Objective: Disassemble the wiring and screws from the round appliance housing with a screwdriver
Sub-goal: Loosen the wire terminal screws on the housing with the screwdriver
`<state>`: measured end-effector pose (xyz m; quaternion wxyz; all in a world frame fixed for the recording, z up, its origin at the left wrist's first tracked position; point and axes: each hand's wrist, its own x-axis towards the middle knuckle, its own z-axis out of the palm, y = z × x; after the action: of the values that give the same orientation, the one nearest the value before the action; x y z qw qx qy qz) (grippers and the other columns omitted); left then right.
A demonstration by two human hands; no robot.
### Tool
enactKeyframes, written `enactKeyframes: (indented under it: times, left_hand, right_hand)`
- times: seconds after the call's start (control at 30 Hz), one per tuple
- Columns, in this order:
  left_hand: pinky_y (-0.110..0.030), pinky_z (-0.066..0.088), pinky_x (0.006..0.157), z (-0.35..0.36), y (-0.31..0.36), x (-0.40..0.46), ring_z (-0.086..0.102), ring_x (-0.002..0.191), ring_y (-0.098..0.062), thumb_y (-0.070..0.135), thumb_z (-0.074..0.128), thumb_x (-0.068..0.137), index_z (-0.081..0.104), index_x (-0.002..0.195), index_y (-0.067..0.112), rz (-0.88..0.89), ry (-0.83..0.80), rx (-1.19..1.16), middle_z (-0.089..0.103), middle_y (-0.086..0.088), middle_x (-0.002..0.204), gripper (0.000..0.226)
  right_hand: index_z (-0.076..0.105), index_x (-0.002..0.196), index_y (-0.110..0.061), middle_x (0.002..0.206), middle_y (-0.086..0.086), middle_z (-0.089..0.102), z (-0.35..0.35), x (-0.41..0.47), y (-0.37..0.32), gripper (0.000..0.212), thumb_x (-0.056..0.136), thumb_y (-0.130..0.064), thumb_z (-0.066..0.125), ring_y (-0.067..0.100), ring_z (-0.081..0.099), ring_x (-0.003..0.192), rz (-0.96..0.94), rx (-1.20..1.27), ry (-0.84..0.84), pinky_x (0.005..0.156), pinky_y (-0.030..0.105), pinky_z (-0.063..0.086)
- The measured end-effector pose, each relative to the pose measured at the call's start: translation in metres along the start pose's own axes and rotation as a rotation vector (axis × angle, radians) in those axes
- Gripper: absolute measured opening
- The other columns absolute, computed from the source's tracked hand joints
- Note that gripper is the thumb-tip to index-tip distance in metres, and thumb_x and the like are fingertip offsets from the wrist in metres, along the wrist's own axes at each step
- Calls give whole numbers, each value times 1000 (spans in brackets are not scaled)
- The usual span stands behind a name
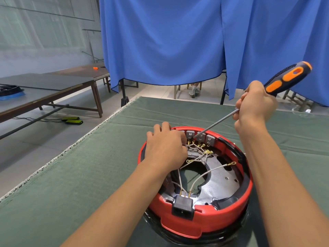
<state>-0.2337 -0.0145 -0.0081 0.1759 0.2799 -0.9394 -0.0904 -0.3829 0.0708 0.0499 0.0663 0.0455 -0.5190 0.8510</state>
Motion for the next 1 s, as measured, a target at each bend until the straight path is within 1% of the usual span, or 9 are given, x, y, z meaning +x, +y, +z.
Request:
enactKeyframes:
  times: [0.07, 0.17, 0.33, 0.47, 0.63, 0.7, 0.83, 0.9, 1.0]
  left_hand:
    - [-38, 29, 96, 0, 0, 0, 34, 119, -25, 31, 53, 89, 63, 111, 33, 1, -6, 4, 43, -3, 127, 24]
    - [-38, 28, 96, 0, 1, 0, 35, 119, -25, 30, 54, 88, 63, 110, 34, 2, -11, 10, 43, -2, 126, 25]
    - [-37, 29, 95, -3, 1, -1, 36, 118, -24, 25, 53, 87, 65, 107, 33, -7, 1, -19, 45, -2, 126, 25]
    - [-37, 29, 96, -4, 2, -2, 36, 118, -24, 25, 52, 88, 69, 104, 34, 1, -5, -17, 44, -2, 126, 25]
    - [-38, 29, 96, -4, 3, -2, 34, 119, -24, 23, 52, 87, 73, 98, 31, -6, -18, 0, 44, -2, 128, 25]
    - [-37, 29, 95, -4, 3, -2, 35, 119, -23, 22, 52, 87, 71, 102, 31, -11, -13, -14, 44, -2, 128, 26]
    - [-37, 29, 96, -3, 2, -1, 35, 119, -24, 23, 52, 87, 60, 118, 32, -14, -7, -21, 44, -2, 128, 33]
    - [-38, 29, 97, -3, 1, -1, 34, 122, -25, 24, 51, 88, 61, 120, 31, -9, -17, 4, 43, -3, 131, 34]
    - [-39, 28, 100, -3, 2, -1, 33, 124, -25, 27, 51, 90, 64, 116, 33, -5, -29, 18, 42, -3, 132, 30]
  right_hand:
    - [38, 55, -19, 36, -10, 34, 0, 1, 3, 27, 79, -14, 49, 8, 31, 32, 38, -35, -15, 37, 14, 21]
    - [40, 60, -19, 37, -11, 36, -2, -2, 7, 22, 80, -14, 50, 8, 32, 32, 97, -46, -23, 37, 13, 21]
    - [41, 59, -19, 40, -10, 38, -6, -4, 0, 21, 78, -15, 51, 8, 33, 33, 82, -41, -34, 37, 13, 22]
    - [41, 56, -18, 42, -9, 38, -10, -8, -14, 23, 76, -15, 51, 9, 33, 35, 55, -33, -48, 38, 16, 23]
    - [37, 53, -20, 43, -9, 34, -16, -10, -34, 26, 75, -13, 50, 10, 28, 36, 10, 68, -60, 39, 17, 20]
    - [37, 52, -19, 43, -8, 33, -16, -11, -38, 28, 74, -12, 51, 11, 28, 37, -11, 94, -63, 40, 18, 20]
    - [37, 52, -18, 42, -6, 34, -14, -18, -36, 28, 75, -11, 52, 13, 29, 38, -70, 98, -51, 40, 16, 22]
    - [38, 53, -17, 41, -7, 34, -12, -20, -33, 28, 76, -11, 53, 13, 30, 37, -92, 101, -50, 39, 14, 23]
    - [39, 52, -17, 39, -8, 35, -9, -23, -30, 29, 77, -11, 54, 12, 32, 36, -106, 98, -62, 38, 13, 24]
